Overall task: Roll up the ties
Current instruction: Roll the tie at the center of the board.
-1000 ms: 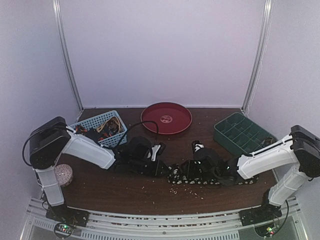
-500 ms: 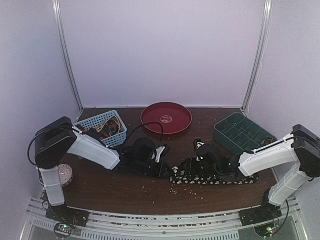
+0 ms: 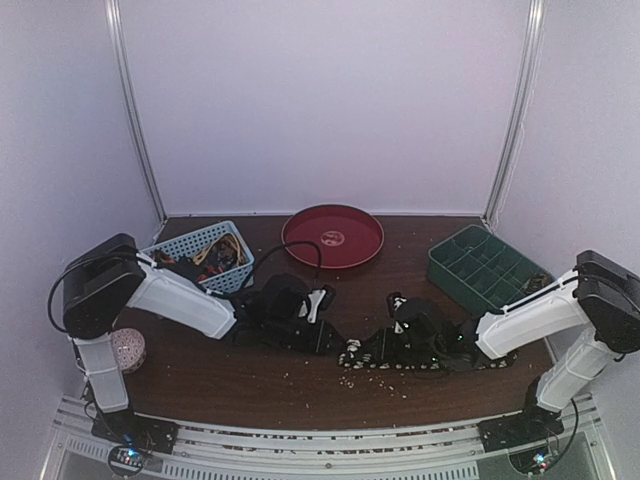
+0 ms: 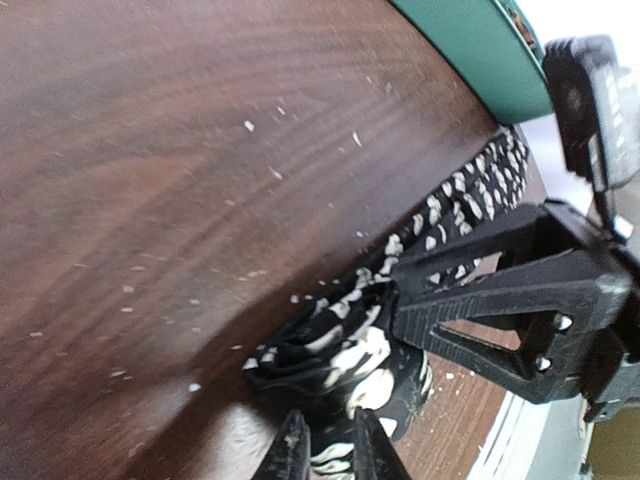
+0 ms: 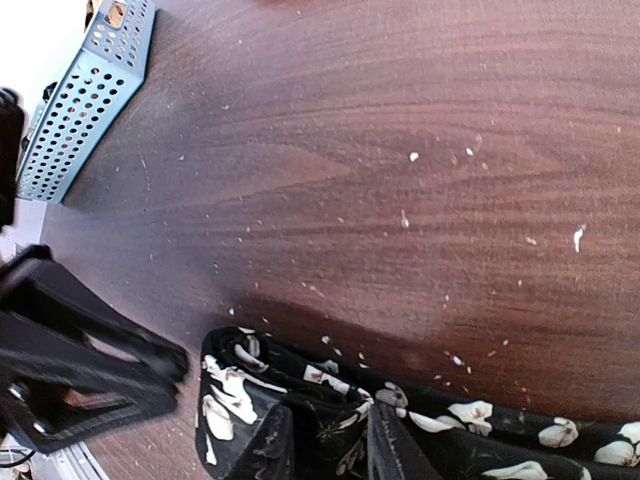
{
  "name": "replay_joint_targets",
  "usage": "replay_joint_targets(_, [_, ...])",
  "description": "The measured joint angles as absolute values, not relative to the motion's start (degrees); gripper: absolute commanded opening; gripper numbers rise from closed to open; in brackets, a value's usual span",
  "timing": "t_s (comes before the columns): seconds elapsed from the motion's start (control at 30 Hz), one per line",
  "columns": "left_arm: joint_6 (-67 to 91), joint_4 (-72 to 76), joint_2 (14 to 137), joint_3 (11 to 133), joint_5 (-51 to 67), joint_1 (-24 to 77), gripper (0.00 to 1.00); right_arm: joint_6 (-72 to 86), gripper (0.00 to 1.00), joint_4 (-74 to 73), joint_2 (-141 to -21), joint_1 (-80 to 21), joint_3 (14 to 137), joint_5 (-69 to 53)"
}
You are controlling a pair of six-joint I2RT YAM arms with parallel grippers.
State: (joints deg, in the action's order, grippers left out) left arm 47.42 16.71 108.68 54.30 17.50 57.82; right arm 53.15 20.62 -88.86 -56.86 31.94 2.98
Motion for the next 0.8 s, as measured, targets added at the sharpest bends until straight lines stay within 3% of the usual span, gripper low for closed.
replay_joint_targets(0.43, [49.2,12.7,103.2,48.0,11.3,56.7,0.13,54.3,0.25,25.1,-91.9,-57.3,31.8,1.1])
replay_joint_targets(0.63, [41.6,13.0,95.4,44.1,11.4,55.4,0.30,54.4,0.25,26.3,-95.6,-59.4,35.8,0.4])
replay_joint_targets(0.8, [23.8,18.0,89.9,40.7,11.0,57.5,0.41,54.2,0.26,26.3,-95.6,-59.9,36.1,0.6])
